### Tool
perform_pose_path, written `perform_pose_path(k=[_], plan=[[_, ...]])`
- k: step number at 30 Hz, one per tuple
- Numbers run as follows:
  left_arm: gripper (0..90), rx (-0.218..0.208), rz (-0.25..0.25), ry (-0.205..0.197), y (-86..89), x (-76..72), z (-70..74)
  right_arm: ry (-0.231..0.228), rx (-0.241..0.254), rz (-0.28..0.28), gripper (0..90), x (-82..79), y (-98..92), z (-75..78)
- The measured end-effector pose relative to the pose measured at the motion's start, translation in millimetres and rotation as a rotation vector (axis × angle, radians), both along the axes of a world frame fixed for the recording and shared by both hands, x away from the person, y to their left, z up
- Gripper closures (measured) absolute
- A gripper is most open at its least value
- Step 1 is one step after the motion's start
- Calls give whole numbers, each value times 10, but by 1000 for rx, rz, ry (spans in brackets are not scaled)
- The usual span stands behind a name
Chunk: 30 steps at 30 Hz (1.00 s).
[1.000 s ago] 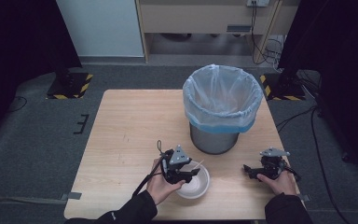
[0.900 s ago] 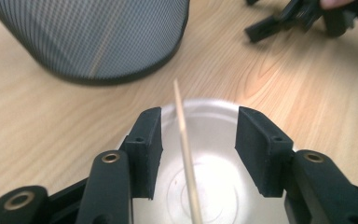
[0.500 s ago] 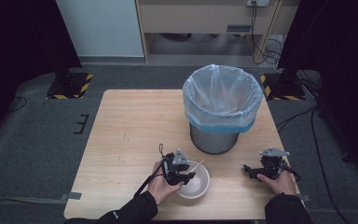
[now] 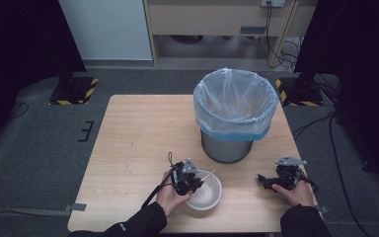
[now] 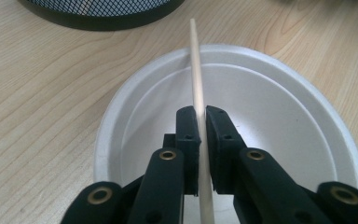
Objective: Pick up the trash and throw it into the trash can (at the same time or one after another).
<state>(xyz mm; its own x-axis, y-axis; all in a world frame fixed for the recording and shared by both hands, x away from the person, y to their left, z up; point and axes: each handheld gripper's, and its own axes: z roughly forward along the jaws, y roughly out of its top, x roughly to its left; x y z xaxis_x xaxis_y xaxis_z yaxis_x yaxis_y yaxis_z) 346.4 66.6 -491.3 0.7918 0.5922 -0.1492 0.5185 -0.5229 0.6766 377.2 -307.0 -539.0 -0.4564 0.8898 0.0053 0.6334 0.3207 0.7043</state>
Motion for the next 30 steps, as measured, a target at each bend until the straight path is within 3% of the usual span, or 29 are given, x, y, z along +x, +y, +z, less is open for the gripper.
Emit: perform_pose_path(k=[9, 17, 30], plan=[[851, -50, 12, -41, 68, -22, 171, 0, 0, 0, 5, 0, 0, 0], [851, -139, 39, -102, 209, -45, 447, 0, 0, 0, 5, 0, 0, 0], [851, -291, 85, -239, 452, -85, 955, 0, 0, 0, 5, 0, 0, 0]])
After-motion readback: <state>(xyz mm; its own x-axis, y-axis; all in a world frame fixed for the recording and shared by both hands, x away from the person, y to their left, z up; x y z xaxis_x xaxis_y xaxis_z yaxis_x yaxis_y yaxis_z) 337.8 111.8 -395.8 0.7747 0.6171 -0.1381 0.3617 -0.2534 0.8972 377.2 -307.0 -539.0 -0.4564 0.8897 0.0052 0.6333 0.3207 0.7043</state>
